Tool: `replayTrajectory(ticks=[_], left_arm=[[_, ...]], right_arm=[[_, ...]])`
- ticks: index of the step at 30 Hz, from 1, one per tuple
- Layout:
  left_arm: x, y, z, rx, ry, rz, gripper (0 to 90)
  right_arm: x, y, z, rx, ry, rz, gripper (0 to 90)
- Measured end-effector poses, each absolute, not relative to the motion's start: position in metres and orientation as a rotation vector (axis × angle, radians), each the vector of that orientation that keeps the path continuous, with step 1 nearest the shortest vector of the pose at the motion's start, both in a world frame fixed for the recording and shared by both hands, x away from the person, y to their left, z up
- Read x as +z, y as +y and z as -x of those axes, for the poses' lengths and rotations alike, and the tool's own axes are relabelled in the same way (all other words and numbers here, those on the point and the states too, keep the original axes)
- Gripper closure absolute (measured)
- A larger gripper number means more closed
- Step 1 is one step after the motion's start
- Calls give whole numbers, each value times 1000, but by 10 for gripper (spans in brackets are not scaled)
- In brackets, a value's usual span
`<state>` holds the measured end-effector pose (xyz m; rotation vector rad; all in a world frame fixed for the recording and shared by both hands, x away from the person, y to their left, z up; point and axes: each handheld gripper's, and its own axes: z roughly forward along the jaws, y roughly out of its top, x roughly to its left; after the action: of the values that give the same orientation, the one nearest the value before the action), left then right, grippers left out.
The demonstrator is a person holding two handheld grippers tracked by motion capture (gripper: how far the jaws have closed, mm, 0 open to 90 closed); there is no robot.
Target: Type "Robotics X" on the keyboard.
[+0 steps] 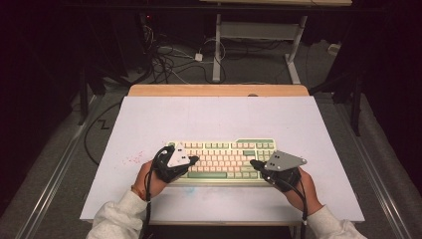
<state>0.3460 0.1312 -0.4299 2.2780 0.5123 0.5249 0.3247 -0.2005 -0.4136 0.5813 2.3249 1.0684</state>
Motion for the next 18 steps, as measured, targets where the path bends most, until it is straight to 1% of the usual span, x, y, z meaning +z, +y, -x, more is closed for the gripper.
replayTrajectory(ticks=[14,15,16,18], left_arm=[[-431,149,-341,552,549,-2253,872],[-431,150,-340,554,551,-2249,869],[-431,151,-340,554,548,-2254,838],[-432,153,-338,560,553,-2249,838]], right_arm=[[-415,-198,-326,1070,2332,-577,900],[-415,-198,-326,1070,2332,-575,900],[-415,-198,-327,1070,2332,-575,900],[-415,-198,-327,1071,2330,-577,900]])
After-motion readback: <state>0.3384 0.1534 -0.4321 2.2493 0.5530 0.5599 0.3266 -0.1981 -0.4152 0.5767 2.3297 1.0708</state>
